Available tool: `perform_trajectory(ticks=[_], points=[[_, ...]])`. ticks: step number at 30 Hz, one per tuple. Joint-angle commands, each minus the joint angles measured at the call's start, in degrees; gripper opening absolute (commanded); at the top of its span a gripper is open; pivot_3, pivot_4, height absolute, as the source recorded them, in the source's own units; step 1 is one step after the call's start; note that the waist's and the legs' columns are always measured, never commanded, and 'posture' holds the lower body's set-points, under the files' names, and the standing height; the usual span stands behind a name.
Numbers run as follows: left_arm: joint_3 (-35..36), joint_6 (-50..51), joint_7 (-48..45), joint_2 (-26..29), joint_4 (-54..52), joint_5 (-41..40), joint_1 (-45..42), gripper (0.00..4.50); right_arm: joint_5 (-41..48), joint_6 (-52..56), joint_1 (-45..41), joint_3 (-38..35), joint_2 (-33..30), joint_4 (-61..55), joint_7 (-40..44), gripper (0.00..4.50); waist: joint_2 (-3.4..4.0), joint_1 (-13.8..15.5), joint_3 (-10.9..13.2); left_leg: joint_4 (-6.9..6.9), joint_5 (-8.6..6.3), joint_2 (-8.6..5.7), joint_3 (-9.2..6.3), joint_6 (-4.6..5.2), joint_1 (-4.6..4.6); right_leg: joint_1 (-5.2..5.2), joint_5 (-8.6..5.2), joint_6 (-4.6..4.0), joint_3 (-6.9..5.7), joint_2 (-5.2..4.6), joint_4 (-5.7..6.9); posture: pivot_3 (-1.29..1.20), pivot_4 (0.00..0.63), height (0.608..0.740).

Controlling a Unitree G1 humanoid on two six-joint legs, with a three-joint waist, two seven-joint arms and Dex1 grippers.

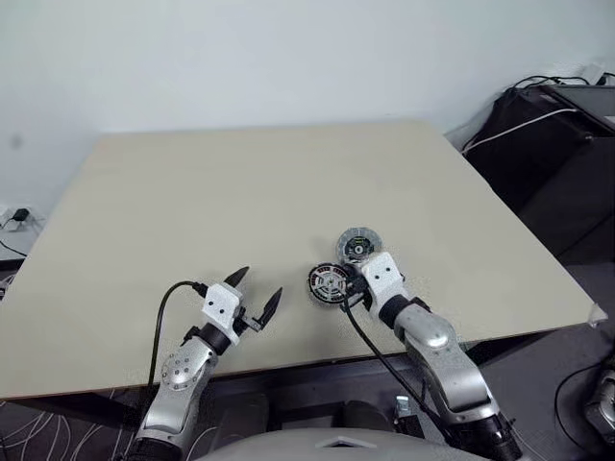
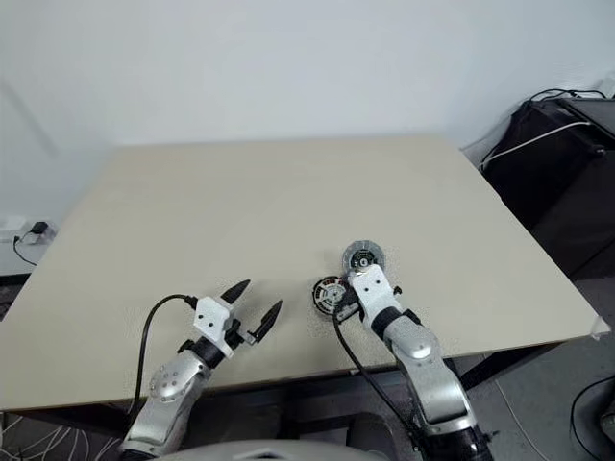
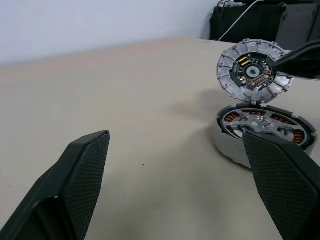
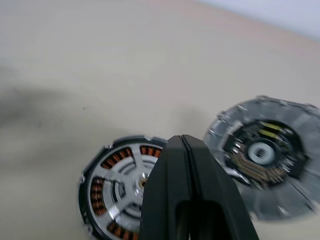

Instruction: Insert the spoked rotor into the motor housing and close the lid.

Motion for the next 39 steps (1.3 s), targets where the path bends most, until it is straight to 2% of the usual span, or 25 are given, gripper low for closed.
perform_trajectory(ticks=[1, 6, 12, 17, 21, 24, 27, 32, 39], points=[[0.2, -2.2, 0.2, -0.6, -0.7, 0.3, 0.9, 4.49, -0.8, 1.3, -4.4, 0.9, 0.6, 2.4, 0.5, 0.0, 0.0, 0.0, 0.0, 0.01, 0.0, 0.0, 0.0, 0.0, 0.0, 0.0, 0.0, 0.0, 0.0, 0.0, 0.0, 0.0, 0.0, 0.74], [-0.1, -1.7, 0.2, -2.1, -2.3, -0.7, 2.7, 4.49, -0.9, 1.0, -7.5, 1.3, 0.9, 7.4, 1.1, 0.0, -0.01, 0.0, 0.0, 0.04, 0.0, 0.0, 0.0, 0.01, 0.0, 0.01, 0.0, 0.0, -0.04, 0.01, 0.02, 0.0, 0.0, 0.74], [-0.3, -0.4, 0.3, -2.9, -3.3, -0.7, 3.6, 4.49, -1.7, 1.1, -6.9, 2.9, -0.8, 13.3, 3.9, 0.0, 0.03, -0.1, 0.0, 0.15, 0.0, 0.0, 0.0, 0.03, 0.0, 0.04, 0.0, 0.01, -0.05, 0.02, 0.09, 0.0, 0.0, 0.74], [-0.3, 0.3, 0.3, -3.1, -3.4, -0.9, 3.7, 4.49, -1.8, 3.0, -6.8, 3.7, -3.6, 11.4, 6.9, 0.0, 0.05, -0.1, -0.3, 0.25, -0.02, 0.02, -0.01, 0.05, 0.05, 0.12, 0.01, 0.02, -0.07, 0.03, 0.14, 0.0, 0.0, 0.74], [-0.5, 0.9, 0.0, -3.7, -3.1, -1.0, 3.0, 4.49, -1.2, 2.8, -10.8, 3.9, -8.0, 6.1, 12.5, 0.0, 0.11, -0.1, -0.3, 0.36, -0.03, 0.02, -0.01, 0.08, 0.04, 0.13, 0.05, 0.07, -0.1, 0.01, 0.16, 0.0, 0.0, 0.74], [-1.0, 1.3, -0.4, -4.2, -2.9, -0.9, 2.2, 4.49, -2.7, 1.5, -15.0, 6.0, -13.6, 4.2, 18.8, 0.0, 0.19, -0.1, -0.2, 0.44, -0.03, 0.02, -0.01, 0.13, 0.02, 0.12, 0.1, 0.07, -0.14, -0.01, 0.16, 0.0, 0.0, 0.74], [-1.4, 1.6, -0.6, -4.7, -2.6, -0.8, 1.6, 4.5, -3.9, 0.1, -18.7, 8.8, -18.3, 4.6, 25.1, 0.6, 0.16, 0.0, -0.2, 0.47, -0.02, 0.04, -0.02, 0.15, 0.02, 0.13, 0.1, 0.07, -0.25, -0.01, 0.16, 0.0, 0.0, 0.74], [-2.0, 1.8, -0.3, -5.2, -2.2, -0.4, 1.2, 4.5, -8.1, -4.1, -23.6, 13.8, -23.9, 7.5, 33.1, 2.18, 0.11, 0.2, -0.2, 0.45, -0.04, 0.06, -0.04, 0.22, -0.02, 0.12, 0.09, 0.04, -0.3, 0.0, 0.1, 0.0, 0.0, 0.74], [-2.3, 1.8, 0.4, -5.9, -1.9, 0.1, 1.9, 4.5, -11.7, -7.6, -29.5, 19.9, -27.7, 10.3, 45.3, 2.18, 0.1, 0.2, -0.2, 0.59, -0.06, 0.04, -0.03, 0.27, -0.02, 0.15, 0.11, 0.05, -0.39, -0.14, 0.15, 0.0, 0.0, 0.74]])
